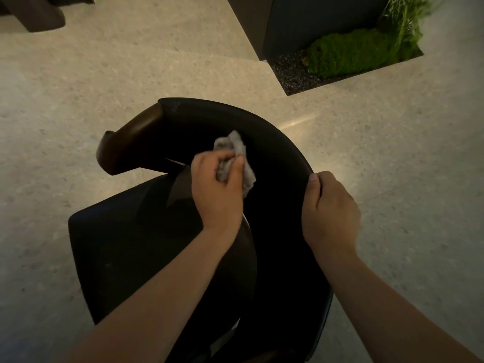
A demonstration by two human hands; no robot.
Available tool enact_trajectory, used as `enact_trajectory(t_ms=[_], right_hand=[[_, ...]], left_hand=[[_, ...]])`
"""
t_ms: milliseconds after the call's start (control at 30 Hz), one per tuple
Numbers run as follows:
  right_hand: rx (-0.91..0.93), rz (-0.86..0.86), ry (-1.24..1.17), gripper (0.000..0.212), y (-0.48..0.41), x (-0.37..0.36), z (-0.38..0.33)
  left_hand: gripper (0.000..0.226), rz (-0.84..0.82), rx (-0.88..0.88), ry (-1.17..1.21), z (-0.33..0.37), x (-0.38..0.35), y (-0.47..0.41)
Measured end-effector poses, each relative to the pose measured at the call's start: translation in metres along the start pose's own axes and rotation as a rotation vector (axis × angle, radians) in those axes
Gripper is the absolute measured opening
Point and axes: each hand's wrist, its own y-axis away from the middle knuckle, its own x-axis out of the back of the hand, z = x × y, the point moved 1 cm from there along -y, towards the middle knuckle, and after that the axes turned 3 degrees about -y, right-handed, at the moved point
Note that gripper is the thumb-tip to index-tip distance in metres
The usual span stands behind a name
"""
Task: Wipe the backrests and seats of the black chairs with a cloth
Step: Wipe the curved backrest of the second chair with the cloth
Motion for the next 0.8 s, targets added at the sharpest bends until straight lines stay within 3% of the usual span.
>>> enact_trajectory(t_ms=[167, 333, 500, 800], right_hand=[[0.006, 0.018, 0.005, 0.026, 0.000, 0.000, 0.000], [0.025, 0.022, 0.001, 0.028, 0.000, 0.000, -0.001], [0.015, 0.019, 0.007, 0.030, 0.000, 0.000, -0.001], [0.004, 0.003, -0.005, 0.034, 0.000, -0.001, 0.000]], left_hand=[[0.014, 0.016, -0.209, -0.059, 0.041, -0.025, -0.029], [0.032, -0.083, -0.269, -0.358, 0.039, -0.053, -0.040], [0.022, -0.060, -0.291, -0.396, 0.035, -0.051, -0.048], [0.008, -0.059, -0.082, -0.203, -0.003, -0.026, -0.034]])
